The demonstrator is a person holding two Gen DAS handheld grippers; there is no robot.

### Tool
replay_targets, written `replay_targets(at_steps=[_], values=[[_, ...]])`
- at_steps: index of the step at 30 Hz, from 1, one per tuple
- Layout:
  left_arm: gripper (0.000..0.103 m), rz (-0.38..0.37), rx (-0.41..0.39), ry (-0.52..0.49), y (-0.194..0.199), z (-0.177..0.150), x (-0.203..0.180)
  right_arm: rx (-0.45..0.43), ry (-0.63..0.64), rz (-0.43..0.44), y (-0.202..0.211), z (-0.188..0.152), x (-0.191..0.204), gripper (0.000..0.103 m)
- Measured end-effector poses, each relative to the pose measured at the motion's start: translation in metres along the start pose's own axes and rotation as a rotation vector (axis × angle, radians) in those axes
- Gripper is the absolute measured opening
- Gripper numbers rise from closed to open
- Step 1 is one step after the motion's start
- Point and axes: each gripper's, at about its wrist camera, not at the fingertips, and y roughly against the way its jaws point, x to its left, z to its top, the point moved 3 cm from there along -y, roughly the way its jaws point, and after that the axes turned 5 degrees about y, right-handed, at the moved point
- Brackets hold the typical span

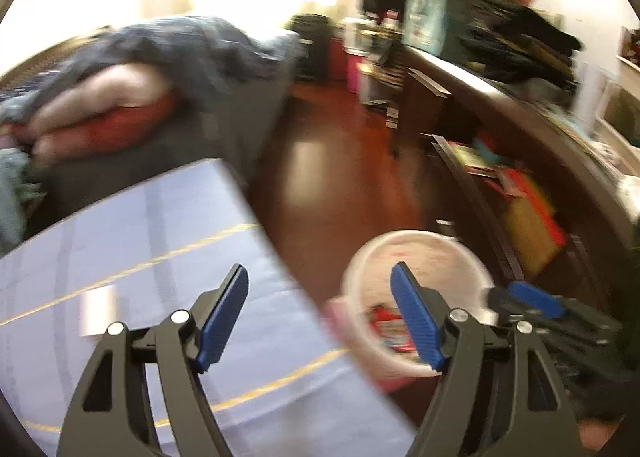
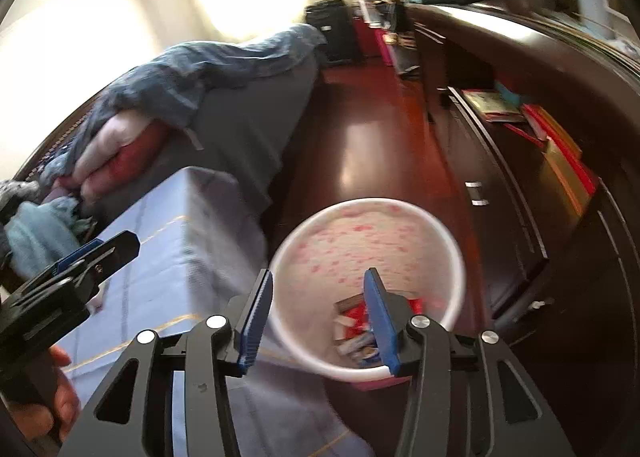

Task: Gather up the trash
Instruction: 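Move both open tools back over the table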

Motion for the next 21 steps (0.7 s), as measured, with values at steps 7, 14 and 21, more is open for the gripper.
replay_targets(at_steps=[7, 14, 21], values=[[0.078, 0.210, 0.003, 0.119, 0.009, 0.000, 0.087, 0.012, 0.088, 0.102, 0.009, -0.005, 0.055, 0.051], [0.077, 0.260, 0.070, 0.209, -0.020, 0.000, 0.143, 0.018, 0.157, 0.161, 0.015, -0.010, 0.096, 0.053], [0.072, 0.237, 0.141, 0.255, -0.057, -0.009, 0.164, 0.039, 0.199, 0.182, 0.012, -0.014, 0.119, 0.055]])
